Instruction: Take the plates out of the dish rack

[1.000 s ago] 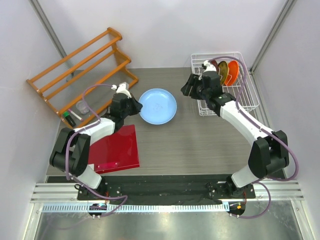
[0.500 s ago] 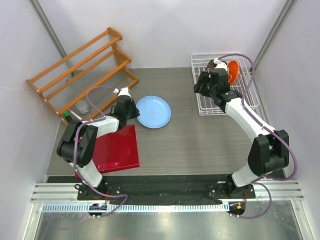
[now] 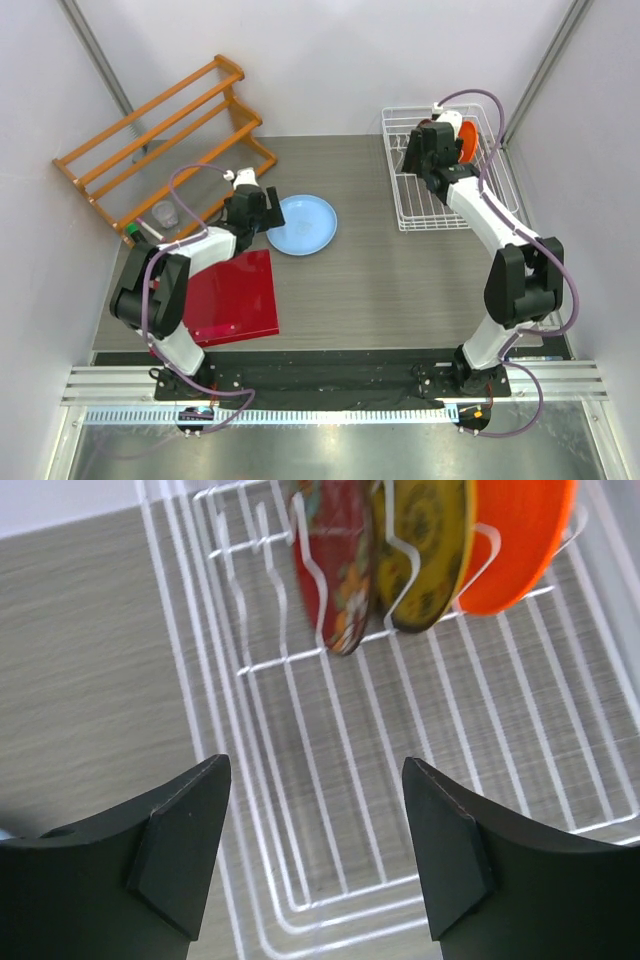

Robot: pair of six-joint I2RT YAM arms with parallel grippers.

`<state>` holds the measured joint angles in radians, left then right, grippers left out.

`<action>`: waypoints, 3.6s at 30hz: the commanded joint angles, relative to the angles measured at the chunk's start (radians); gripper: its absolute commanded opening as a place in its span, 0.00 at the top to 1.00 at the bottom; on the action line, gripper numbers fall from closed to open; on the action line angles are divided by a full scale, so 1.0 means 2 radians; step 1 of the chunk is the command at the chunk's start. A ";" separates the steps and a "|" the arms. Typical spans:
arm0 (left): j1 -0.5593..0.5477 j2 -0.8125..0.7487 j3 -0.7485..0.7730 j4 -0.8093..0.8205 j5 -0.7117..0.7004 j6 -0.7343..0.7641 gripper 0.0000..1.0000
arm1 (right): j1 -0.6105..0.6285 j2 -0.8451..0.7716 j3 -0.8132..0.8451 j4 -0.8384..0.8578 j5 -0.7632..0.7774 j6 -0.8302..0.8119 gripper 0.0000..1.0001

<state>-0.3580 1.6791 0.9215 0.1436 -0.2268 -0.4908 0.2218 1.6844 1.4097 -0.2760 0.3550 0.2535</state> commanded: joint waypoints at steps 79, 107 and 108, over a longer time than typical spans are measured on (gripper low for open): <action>-0.006 -0.120 0.049 -0.002 0.159 0.008 0.01 | -0.001 0.147 0.272 0.034 0.202 -0.190 0.99; -0.006 -0.007 0.016 0.198 0.295 -0.120 0.00 | 0.039 -0.074 -0.072 0.169 -0.368 0.175 0.99; -0.006 -0.003 0.016 0.210 0.296 -0.124 0.01 | 0.042 -0.073 -0.077 0.176 -0.383 0.182 0.99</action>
<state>-0.3664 1.6512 0.9611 0.4183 0.3126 -0.6777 0.2905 1.5970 1.2652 -0.2138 -0.2211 0.4679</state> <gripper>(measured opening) 0.994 0.084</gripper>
